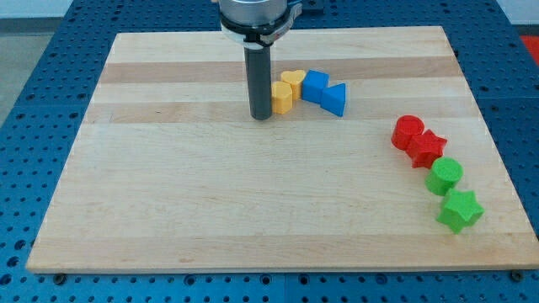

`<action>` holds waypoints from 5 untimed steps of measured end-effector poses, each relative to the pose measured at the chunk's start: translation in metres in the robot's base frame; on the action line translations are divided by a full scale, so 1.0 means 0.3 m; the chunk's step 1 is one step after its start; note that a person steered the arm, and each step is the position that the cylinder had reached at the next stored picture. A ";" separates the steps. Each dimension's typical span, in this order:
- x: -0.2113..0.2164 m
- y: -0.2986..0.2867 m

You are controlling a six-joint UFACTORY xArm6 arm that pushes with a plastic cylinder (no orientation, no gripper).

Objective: Separate the red circle and the red star

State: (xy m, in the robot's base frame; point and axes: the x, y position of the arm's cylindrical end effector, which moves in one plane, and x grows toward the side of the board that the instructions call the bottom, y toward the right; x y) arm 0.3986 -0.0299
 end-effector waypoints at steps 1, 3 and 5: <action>0.081 0.001; 0.120 0.142; 0.113 0.337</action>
State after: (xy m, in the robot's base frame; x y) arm 0.4325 0.0711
